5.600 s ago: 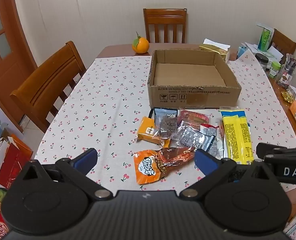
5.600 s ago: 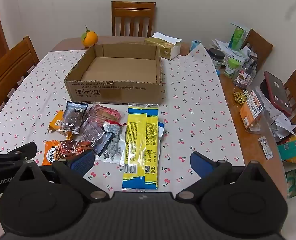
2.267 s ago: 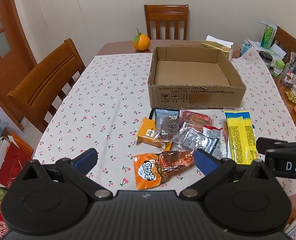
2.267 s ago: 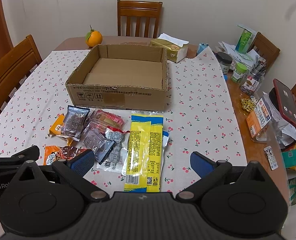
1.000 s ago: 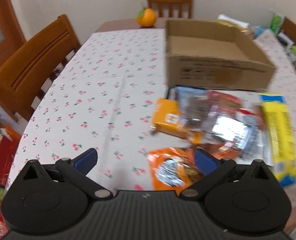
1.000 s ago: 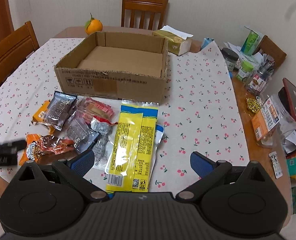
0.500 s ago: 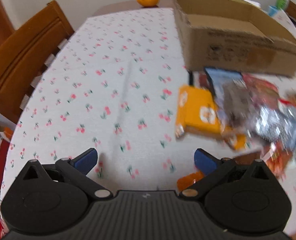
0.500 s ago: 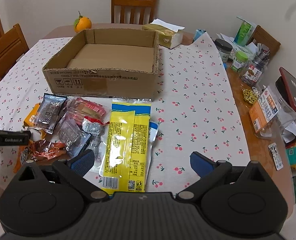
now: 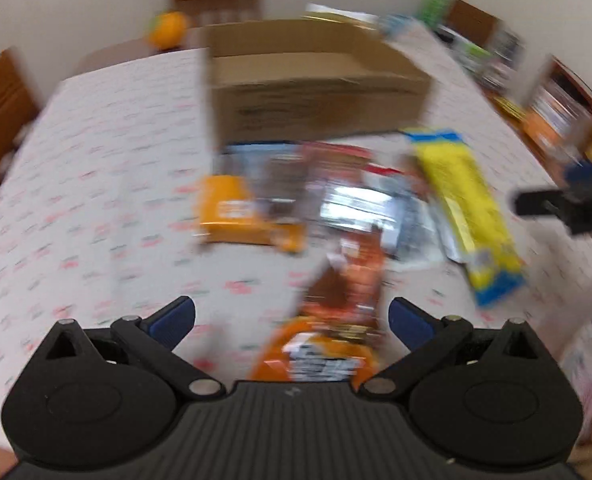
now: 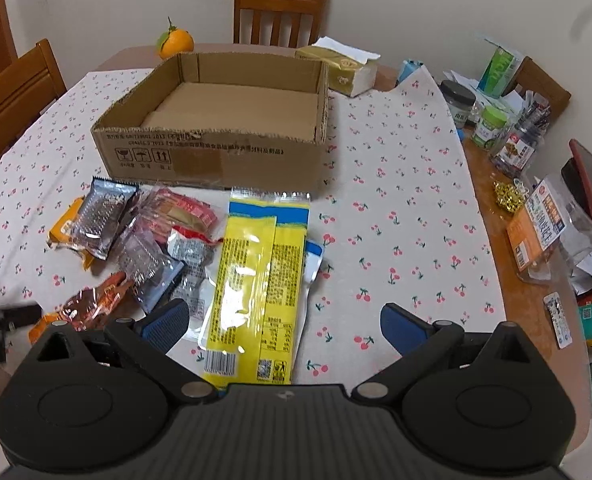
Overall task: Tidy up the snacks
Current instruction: 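Grasp the orange-and-brown snack bag with the left gripper while the right gripper approaches the yellow wafer pack, then lift the orange-brown bag with the left gripper while the right gripper grasps the yellow wafer pack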
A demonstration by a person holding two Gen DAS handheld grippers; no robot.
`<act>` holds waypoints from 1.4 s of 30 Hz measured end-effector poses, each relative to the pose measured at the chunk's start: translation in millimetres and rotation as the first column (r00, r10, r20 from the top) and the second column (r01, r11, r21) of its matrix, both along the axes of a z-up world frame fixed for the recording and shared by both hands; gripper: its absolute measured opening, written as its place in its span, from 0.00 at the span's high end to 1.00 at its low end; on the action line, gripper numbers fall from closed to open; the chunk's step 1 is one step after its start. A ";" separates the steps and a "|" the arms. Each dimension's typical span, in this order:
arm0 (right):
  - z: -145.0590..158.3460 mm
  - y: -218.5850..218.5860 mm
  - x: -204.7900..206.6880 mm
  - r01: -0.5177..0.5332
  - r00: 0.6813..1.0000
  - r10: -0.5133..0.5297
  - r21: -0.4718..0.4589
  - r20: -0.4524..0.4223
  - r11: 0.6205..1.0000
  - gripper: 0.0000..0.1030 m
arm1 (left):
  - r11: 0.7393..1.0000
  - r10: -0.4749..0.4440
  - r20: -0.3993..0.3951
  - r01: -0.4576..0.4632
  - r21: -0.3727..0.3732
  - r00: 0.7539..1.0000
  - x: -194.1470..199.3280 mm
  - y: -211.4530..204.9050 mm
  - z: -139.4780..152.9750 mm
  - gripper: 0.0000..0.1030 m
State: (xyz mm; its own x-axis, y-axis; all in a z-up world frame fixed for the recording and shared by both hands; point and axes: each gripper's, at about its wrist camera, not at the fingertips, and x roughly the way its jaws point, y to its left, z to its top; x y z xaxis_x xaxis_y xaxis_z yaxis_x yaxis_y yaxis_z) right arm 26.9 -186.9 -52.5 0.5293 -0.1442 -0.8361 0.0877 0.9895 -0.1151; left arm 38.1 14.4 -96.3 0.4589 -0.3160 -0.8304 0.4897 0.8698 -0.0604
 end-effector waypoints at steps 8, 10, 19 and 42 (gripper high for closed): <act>-1.4 -10.6 -10.5 0.033 0.999 -0.033 0.018 -0.004 0.999 0.00 | 0.982 -0.170 0.009 0.169 0.083 0.985 6.1 -31.0 -23.5 0.04; -2.3 -12.2 -11.8 0.037 0.999 -0.037 0.023 -0.005 0.999 0.00 | 0.981 -0.178 -0.003 0.178 0.079 0.984 9.4 -28.4 -25.9 0.06; -9.9 -11.1 -5.5 0.003 1.000 -0.004 0.047 0.014 0.999 0.00 | 0.985 -0.158 -0.042 0.161 0.060 0.986 6.8 -22.8 -26.9 0.38; -59.5 10.8 27.1 -0.049 0.999 0.049 0.073 0.002 0.996 0.18 | 0.994 -0.084 -0.044 0.087 0.073 0.995 14.2 6.8 -22.8 0.37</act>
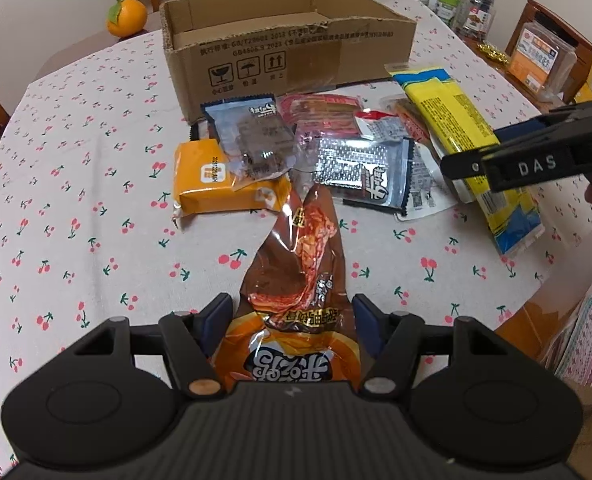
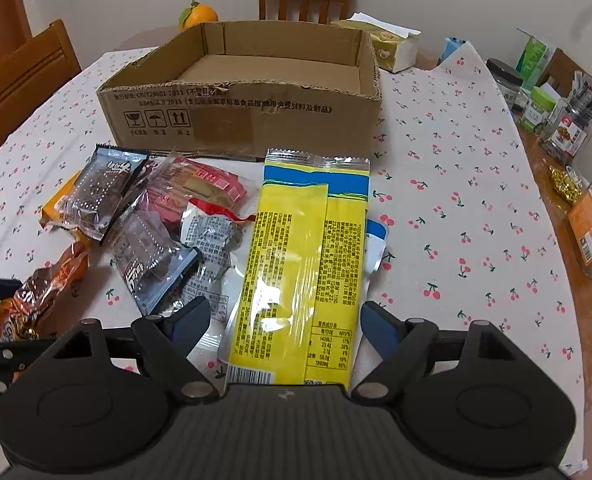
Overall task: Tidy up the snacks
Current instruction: 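Lift the orange-brown bag with the left gripper while the right gripper grasps the yellow wafer pack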
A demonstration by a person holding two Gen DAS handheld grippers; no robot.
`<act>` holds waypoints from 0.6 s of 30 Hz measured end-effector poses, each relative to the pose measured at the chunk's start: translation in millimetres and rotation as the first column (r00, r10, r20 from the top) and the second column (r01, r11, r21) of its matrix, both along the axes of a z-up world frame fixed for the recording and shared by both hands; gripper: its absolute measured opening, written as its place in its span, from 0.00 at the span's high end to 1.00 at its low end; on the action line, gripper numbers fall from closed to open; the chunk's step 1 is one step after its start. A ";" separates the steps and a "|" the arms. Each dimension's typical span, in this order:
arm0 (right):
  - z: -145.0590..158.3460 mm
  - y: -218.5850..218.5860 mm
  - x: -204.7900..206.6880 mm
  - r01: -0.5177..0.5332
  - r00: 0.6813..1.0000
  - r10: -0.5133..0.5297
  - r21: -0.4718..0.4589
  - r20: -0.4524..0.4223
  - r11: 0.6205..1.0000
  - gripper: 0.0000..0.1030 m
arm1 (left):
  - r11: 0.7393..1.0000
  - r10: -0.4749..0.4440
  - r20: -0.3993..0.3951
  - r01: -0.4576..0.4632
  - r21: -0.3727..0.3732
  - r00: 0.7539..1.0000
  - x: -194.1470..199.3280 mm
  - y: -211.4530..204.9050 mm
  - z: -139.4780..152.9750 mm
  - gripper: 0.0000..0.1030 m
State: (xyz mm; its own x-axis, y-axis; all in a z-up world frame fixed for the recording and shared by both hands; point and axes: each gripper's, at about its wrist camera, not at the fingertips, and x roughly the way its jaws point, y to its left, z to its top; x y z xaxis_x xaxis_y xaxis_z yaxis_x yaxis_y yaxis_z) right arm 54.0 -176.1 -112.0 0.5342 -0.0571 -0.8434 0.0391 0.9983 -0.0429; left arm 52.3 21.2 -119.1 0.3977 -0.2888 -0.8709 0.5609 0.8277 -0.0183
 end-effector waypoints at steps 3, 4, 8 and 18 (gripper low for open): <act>-1.9 -1.3 3.0 0.004 1.000 -0.004 -0.002 -0.007 1.000 0.23 | 1.000 -0.009 -0.003 0.009 0.002 1.000 2.1 -0.9 -1.1 0.37; -2.7 -1.7 3.6 0.007 1.000 -0.007 -0.005 -0.008 1.000 0.23 | 1.000 -0.010 -0.005 0.010 0.000 1.000 2.7 -0.8 -1.3 0.37; -5.0 -1.6 4.7 0.003 1.000 -0.003 -0.020 -0.014 1.000 0.23 | 1.000 -0.014 -0.010 0.014 0.003 1.000 4.3 -1.1 -0.6 0.37; -3.9 -4.0 2.7 -0.009 1.000 0.009 -0.017 -0.019 1.000 0.33 | 0.999 -0.038 0.000 0.038 0.012 0.999 10.2 -4.7 3.3 0.34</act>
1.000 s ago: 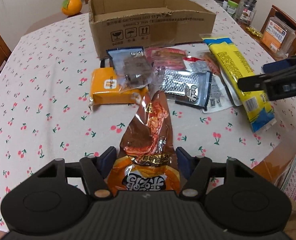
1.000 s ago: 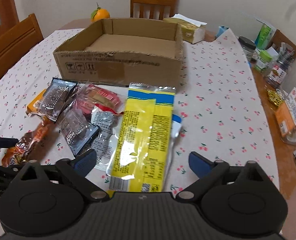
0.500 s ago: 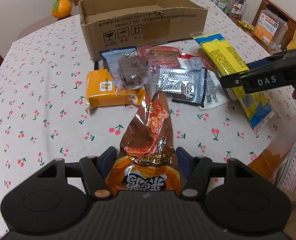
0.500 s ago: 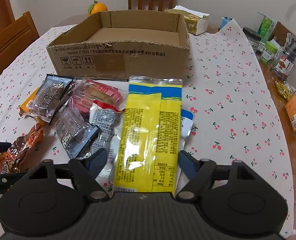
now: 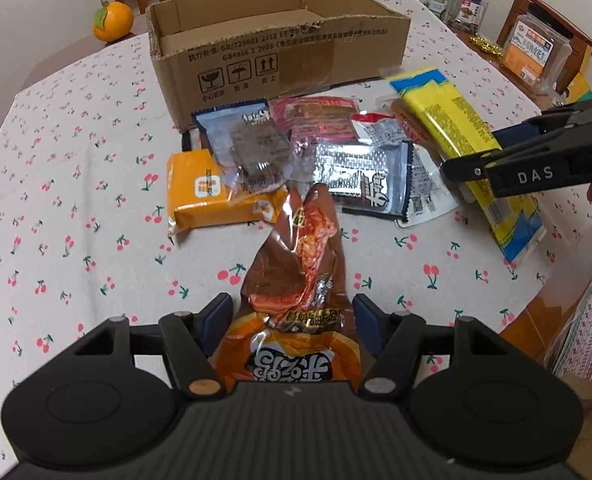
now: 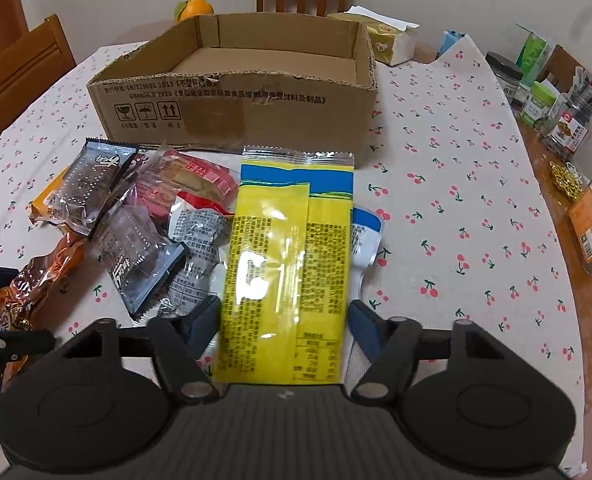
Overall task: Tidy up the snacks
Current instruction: 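Lift the orange-brown bag with the left gripper while the right gripper grasps the yellow wafer pack, then drop the orange-brown bag into the box with the left gripper while the right gripper carries the yellow pack there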
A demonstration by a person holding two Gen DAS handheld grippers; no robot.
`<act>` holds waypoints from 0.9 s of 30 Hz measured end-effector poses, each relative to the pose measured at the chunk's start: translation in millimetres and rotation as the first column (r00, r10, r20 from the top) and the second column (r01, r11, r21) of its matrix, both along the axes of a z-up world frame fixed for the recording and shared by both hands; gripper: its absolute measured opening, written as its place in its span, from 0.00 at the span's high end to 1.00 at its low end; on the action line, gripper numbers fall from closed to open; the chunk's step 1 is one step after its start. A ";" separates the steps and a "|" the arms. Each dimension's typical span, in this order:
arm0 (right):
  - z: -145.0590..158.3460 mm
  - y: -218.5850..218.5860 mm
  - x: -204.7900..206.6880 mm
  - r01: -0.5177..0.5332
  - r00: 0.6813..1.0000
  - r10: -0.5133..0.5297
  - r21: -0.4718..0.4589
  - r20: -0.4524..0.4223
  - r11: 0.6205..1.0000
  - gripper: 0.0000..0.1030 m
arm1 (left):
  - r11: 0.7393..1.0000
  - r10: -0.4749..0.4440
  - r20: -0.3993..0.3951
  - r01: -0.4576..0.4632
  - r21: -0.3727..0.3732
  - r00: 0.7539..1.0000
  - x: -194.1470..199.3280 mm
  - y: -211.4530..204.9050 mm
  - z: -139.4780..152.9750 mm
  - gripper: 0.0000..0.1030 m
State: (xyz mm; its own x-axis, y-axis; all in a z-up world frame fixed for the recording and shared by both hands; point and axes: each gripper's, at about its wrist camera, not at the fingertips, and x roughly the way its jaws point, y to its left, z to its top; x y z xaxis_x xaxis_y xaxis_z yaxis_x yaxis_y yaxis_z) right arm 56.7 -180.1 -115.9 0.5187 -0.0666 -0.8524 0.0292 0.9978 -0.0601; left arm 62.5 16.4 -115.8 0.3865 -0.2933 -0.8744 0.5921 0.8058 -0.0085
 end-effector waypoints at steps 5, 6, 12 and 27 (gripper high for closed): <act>0.4 -1.4 0.4 0.002 1.000 -0.002 0.008 -0.003 1.000 0.34 | 1.000 -0.016 0.005 0.016 -0.009 1.000 3.8 -2.3 1.8 0.27; 0.4 -1.3 0.4 0.001 1.000 -0.001 0.008 -0.004 1.000 0.35 | 1.000 -0.017 0.000 0.017 -0.005 1.000 4.8 -2.9 0.3 0.28; 1.1 -2.2 -0.2 -0.001 1.000 0.001 0.016 -0.006 1.000 0.38 | 0.999 -0.037 -0.025 0.036 -0.009 0.999 6.7 -3.7 -4.2 0.41; 35.0 -1.2 -4.4 -0.071 0.997 0.071 0.037 0.002 0.997 0.41 | 0.996 -0.089 -0.033 0.089 -0.008 0.995 1.8 -6.0 35.1 0.42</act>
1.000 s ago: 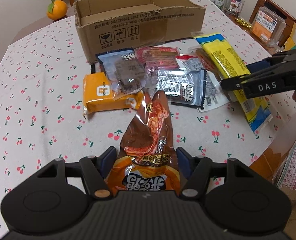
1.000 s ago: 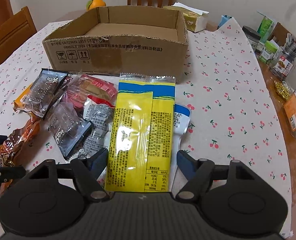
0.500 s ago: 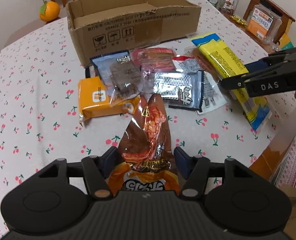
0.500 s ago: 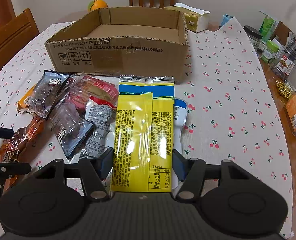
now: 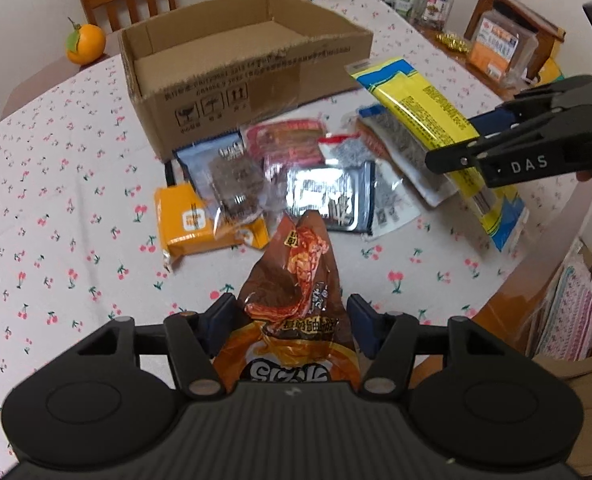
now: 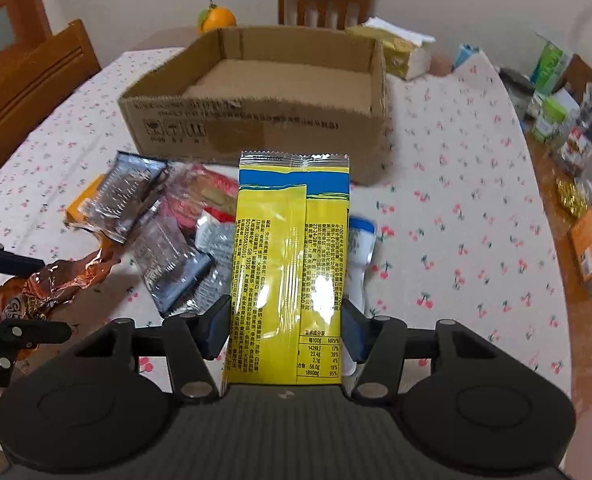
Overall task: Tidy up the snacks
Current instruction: 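Drop the orange-brown bag into the box with the left gripper while the right gripper carries the yellow pack there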
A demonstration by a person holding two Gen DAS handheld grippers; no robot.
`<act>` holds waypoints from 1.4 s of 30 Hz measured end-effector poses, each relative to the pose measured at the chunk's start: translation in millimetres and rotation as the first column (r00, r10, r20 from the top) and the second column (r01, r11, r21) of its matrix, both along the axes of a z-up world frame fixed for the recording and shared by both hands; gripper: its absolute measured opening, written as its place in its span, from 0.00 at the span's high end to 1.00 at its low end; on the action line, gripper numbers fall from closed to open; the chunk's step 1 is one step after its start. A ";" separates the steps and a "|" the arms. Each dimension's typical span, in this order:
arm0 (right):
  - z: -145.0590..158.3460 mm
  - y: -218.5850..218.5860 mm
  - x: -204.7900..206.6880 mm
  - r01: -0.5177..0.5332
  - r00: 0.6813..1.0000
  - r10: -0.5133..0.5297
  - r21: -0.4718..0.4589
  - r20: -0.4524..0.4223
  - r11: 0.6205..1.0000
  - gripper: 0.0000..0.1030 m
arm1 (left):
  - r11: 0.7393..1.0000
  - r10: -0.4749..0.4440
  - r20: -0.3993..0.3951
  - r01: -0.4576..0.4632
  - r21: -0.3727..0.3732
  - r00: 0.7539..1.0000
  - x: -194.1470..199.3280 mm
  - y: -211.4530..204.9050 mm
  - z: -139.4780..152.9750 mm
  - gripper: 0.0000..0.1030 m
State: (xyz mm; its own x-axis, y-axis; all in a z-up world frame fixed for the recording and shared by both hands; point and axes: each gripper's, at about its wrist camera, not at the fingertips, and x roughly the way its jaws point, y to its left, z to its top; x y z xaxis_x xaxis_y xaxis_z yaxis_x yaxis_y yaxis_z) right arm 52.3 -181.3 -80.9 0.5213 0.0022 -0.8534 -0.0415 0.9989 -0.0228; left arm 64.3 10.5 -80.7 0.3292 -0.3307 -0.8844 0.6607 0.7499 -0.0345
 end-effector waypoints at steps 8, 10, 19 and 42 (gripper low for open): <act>32.3 -1.9 12.7 -0.025 1.000 0.026 -0.016 0.015 1.000 0.41 | 0.999 -0.012 0.020 0.013 -0.044 1.000 23.1 -0.4 38.5 0.42; 40.3 -2.8 17.5 -0.025 0.999 0.026 -0.018 0.030 1.000 0.41 | 0.998 -0.023 0.046 0.025 -0.049 0.999 34.8 -1.8 50.3 0.42; 68.4 -7.7 53.8 0.043 0.997 -0.043 0.012 0.067 0.999 0.41 | 0.996 0.013 0.147 0.001 -0.092 0.989 133.9 -25.7 79.5 0.42; 79.6 -35.4 153.3 -0.037 0.995 0.036 0.020 0.092 0.999 0.41 | 0.935 0.344 0.197 -0.315 -0.165 0.918 195.2 -21.2 56.1 0.12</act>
